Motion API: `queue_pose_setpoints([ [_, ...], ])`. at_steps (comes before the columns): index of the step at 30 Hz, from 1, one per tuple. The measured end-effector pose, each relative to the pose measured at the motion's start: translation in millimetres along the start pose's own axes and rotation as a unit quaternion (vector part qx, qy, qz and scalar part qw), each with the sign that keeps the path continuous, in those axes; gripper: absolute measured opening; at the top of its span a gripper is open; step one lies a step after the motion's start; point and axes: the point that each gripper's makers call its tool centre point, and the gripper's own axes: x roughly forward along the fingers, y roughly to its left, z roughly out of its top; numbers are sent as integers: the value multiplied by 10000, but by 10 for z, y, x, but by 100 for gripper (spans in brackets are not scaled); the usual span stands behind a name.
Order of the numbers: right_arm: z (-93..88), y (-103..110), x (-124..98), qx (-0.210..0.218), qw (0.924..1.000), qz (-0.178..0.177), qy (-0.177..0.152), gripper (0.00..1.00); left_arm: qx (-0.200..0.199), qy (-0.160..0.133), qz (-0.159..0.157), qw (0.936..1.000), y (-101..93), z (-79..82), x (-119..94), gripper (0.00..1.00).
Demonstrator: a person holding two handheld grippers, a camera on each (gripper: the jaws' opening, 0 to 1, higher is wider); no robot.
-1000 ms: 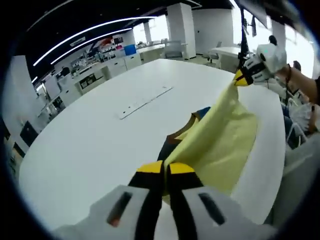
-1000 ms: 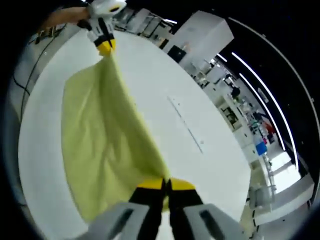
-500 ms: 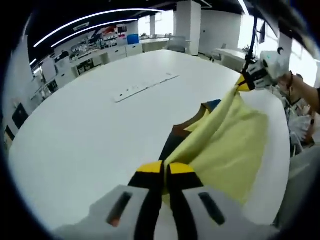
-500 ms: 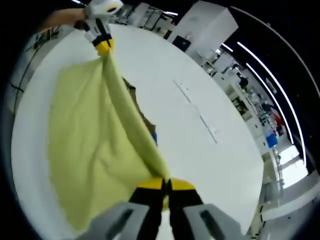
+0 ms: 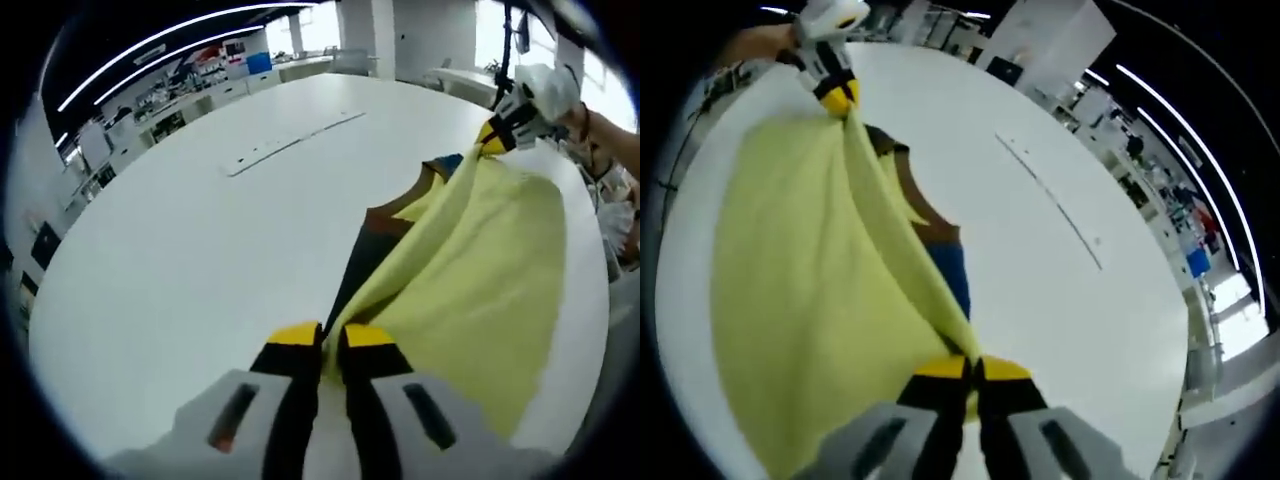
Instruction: Fold the garment on the visible template until the final outline fits inside the template.
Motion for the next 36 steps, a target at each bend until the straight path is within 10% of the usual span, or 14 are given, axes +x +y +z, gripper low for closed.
queue_pose_setpoints([
  [21,-2,-152,-212,942,9943,-26,-496,23,28,-628,189,9978,162,5,-287,14],
  [29,-100,-177,-124,795,9959,-119,-423,24,763,-532,283,9953,119,-95,-261,20],
  [36,-199,-191,-21,1733,9831,-205,-553,25,891,-479,413,9940,43,-135,-212,15],
])
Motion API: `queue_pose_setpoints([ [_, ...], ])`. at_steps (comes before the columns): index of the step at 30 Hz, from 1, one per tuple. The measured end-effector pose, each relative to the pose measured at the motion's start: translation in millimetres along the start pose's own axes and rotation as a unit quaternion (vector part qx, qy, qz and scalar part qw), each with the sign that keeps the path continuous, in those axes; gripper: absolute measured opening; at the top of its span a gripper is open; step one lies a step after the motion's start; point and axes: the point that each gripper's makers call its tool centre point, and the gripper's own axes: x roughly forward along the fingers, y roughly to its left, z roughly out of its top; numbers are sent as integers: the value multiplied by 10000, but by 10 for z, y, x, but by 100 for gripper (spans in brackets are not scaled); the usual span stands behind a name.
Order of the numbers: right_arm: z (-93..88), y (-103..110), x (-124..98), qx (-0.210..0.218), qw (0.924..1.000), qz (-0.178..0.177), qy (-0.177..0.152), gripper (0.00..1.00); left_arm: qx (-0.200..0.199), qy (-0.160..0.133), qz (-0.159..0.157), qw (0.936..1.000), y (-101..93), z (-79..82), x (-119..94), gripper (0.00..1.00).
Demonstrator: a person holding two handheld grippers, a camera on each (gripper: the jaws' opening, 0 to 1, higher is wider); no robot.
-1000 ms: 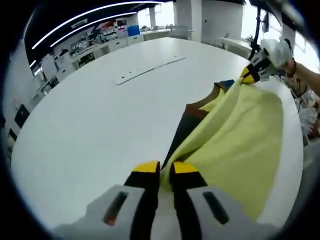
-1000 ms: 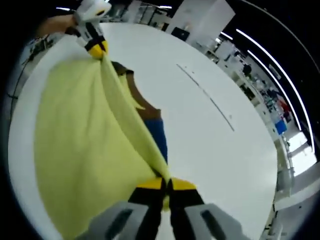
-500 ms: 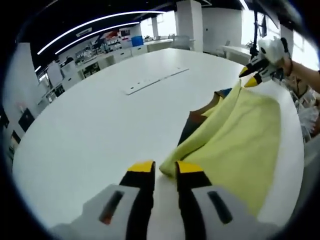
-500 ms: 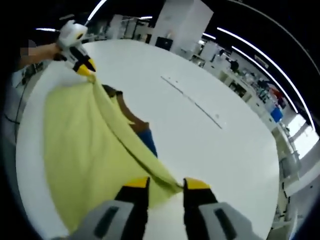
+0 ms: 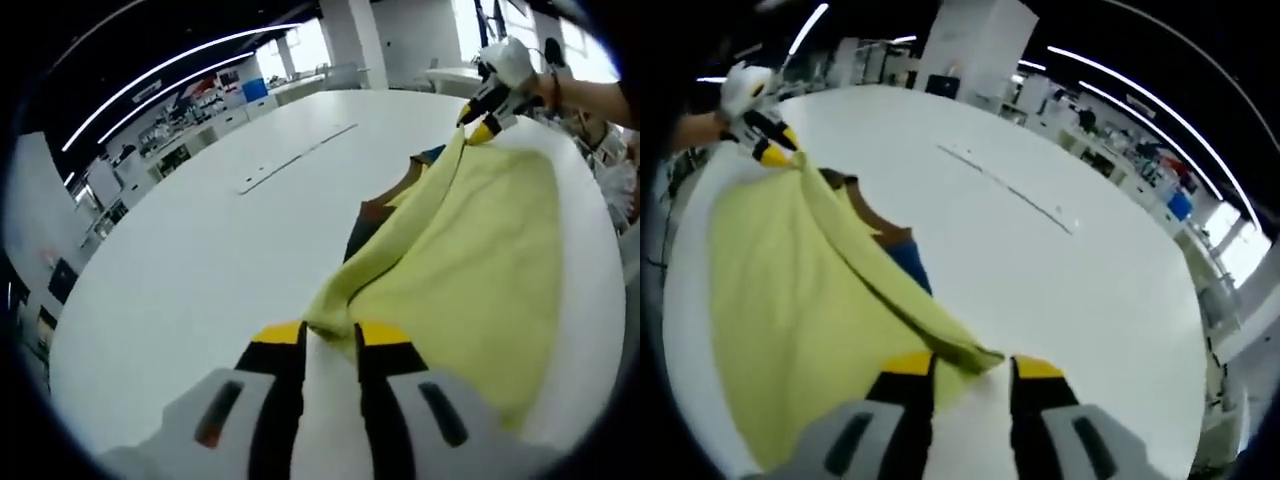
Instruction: Fold the garment on the visible template until the final outline fits inside the template.
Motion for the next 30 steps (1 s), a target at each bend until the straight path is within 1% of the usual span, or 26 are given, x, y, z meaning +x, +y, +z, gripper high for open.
queue_pose_setpoints([
  [3,-2,-25,15,281,9996,29,-87,25,56,-32,35,10000,21,-15,3,15],
  [7,30,-41,40,330,9994,52,-122,25,26,-25,-4,10000,17,-15,25,13],
  [10,37,-50,61,451,9988,44,-161,24,164,20,84,9998,48,-7,81,13],
  [14,51,-66,89,634,9977,64,-234,17,175,18,195,9997,76,29,126,12],
  [16,62,-44,80,638,9976,89,-244,12,67,-28,308,9995,139,53,139,10],
  [18,80,-47,64,658,9974,53,-281,11,-123,-106,412,9990,222,104,137,9],
  [19,94,-55,49,672,9972,37,-310,10,-217,-224,484,9983,266,154,123,9],
  [21,146,-77,36,712,9966,-13,-413,6,-364,-335,585,9971,334,202,115,7],
  [22,149,-80,37,722,9965,-13,-431,3,-421,-355,557,9969,340,209,123,6],
  [23,187,-76,39,882,9947,23,-533,2,-512,-392,536,9965,348,218,133,5],
  [24,208,-85,31,968,9937,-16,-565,2,-580,-421,526,9960,353,226,136,5],
  [25,221,-94,23,983,9934,-30,-586,2,-603,-444,526,9958,367,224,137,5],
  [27,238,-136,8,1170,9910,-53,-649,2,-592,-453,513,9959,356,218,138,5],
  [30,246,-159,21,1206,9904,-124,-659,2,-660,-405,486,9958,357,186,168,5],
])
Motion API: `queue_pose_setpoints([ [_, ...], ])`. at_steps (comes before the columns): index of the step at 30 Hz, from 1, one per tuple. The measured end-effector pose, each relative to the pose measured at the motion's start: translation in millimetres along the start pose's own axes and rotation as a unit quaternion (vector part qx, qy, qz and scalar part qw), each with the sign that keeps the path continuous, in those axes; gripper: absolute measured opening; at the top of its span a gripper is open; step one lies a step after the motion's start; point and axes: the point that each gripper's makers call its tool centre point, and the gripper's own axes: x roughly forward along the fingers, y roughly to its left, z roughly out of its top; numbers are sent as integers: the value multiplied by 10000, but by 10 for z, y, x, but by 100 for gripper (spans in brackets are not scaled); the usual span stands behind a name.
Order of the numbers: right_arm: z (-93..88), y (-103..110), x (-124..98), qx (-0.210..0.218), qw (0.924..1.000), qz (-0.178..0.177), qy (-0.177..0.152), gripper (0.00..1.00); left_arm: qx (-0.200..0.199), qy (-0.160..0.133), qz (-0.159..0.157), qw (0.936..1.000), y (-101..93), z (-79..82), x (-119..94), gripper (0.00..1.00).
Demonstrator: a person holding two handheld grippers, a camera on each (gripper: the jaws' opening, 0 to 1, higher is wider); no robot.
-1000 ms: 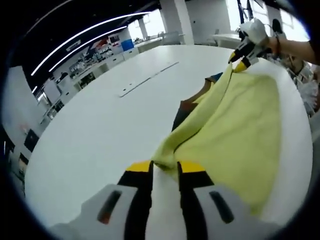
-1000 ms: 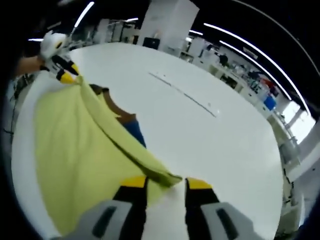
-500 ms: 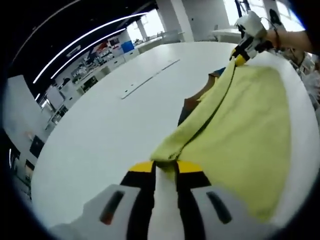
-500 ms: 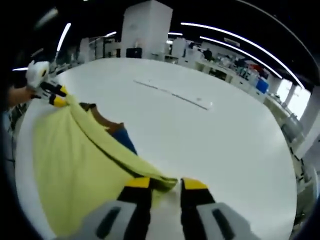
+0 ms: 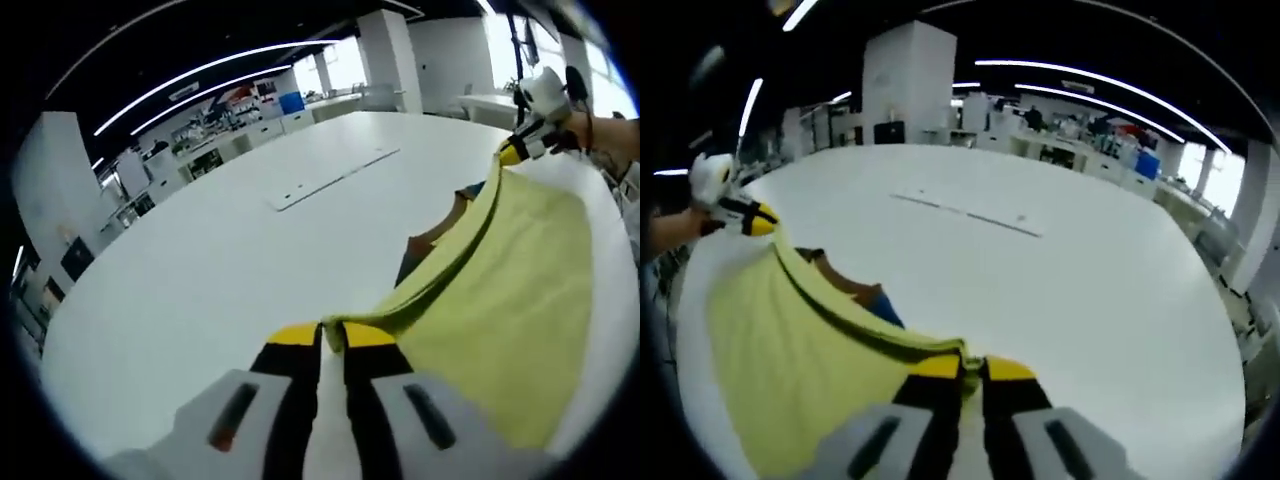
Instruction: Fold the garment on the visible template until the final outline fits inside the template.
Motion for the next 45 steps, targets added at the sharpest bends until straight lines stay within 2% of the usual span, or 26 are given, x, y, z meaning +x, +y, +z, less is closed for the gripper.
queue_pose_setpoints([
  [3,-15,10,21,130,9999,5,-2,2,-369,44,-61,9993,-13,-40,57,6],
  [5,-92,-34,48,281,9995,-77,134,2,-531,80,-52,9985,3,-81,94,5],
  [8,-128,3,58,351,9992,-48,175,2,-800,24,-77,9968,38,-77,146,1],
  [12,-119,-4,77,397,9990,-76,204,2,-977,44,56,9952,84,-77,156,0],
  [15,-143,-14,106,404,9988,-134,253,2,-1167,63,63,9931,37,-93,145,0],
  [19,-154,-4,89,343,9987,-220,291,5,-1314,21,112,9913,21,-98,115,3],
  [22,-139,-17,52,346,9987,-233,278,8,-1354,25,145,9907,55,-122,57,10],
  [24,-154,-22,46,457,9984,-170,282,14,-1422,20,146,9897,54,-122,14,19],
  [26,-169,28,12,565,9977,-93,376,28,-1425,16,165,9897,65,-135,-54,27],
  [28,-194,73,-45,653,9970,-21,426,40,-1497,2,124,9887,76,-155,-85,30],
  [32,-199,183,-168,698,9962,202,472,50,-1752,-141,-61,9844,15,-154,-239,41],
  [34,-184,266,-264,741,9957,349,444,57,-1815,-229,-134,9830,-93,-134,-369,45],
  [37,-152,385,-373,784,9946,570,374,67,-1873,-262,-271,9816,-109,-174,-452,50],
  [41,-173,516,-496,734,9932,800,418,71,-1725,-253,-393,9839,-204,-203,-602,57],
  [45,-210,631,-620,615,9928,938,416,75,-1634,-339,-650,9838,-362,-199,-759,61],
])
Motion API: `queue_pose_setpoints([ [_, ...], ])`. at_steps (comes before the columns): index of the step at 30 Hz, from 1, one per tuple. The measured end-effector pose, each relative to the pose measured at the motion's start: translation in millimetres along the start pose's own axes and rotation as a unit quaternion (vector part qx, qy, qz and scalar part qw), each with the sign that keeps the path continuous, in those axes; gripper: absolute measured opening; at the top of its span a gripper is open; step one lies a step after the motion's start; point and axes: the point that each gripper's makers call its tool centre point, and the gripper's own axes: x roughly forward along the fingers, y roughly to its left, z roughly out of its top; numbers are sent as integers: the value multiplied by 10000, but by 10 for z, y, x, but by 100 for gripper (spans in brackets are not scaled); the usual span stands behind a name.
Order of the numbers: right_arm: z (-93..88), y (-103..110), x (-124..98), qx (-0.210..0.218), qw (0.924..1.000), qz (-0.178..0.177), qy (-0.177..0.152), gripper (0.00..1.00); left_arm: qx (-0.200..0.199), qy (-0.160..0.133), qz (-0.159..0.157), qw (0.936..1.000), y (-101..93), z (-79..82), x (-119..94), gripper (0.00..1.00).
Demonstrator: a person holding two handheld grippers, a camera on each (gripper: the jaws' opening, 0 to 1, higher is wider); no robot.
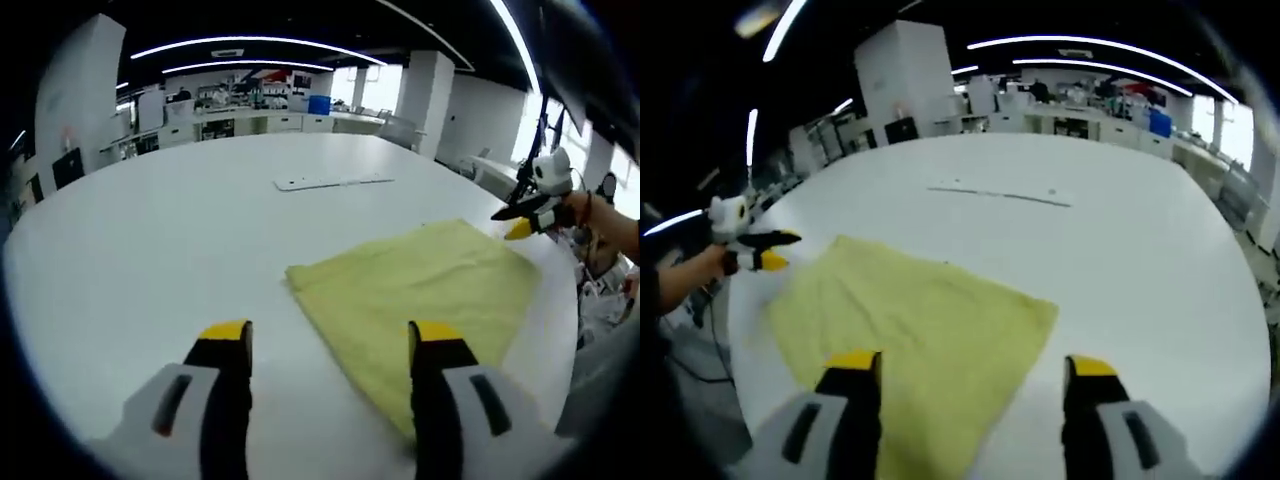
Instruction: Fold the garment on the visible template until the final outline fits inside the template.
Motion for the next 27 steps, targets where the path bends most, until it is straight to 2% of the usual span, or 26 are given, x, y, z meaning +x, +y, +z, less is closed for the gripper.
queue_pose_setpoints([
  [2,-43,79,-48,-33,10000,80,28,77,58,37,-164,9998,-96,-44,-62,62],
  [5,-125,124,-92,-110,9997,164,106,78,200,9,-250,9995,-199,-88,-143,61],
  [9,-264,207,-194,-144,9994,249,183,78,292,109,-377,9988,-313,-233,-258,60],
  [15,-430,249,-310,-15,9994,284,214,77,232,189,-560,9980,-493,-395,-355,57],
  [24,-621,325,-406,139,9993,293,196,72,259,383,-696,9965,-628,-614,-397,39],
  [27,-699,333,-401,167,9992,297,205,65,87,438,-715,9964,-626,-697,-389,31],
])
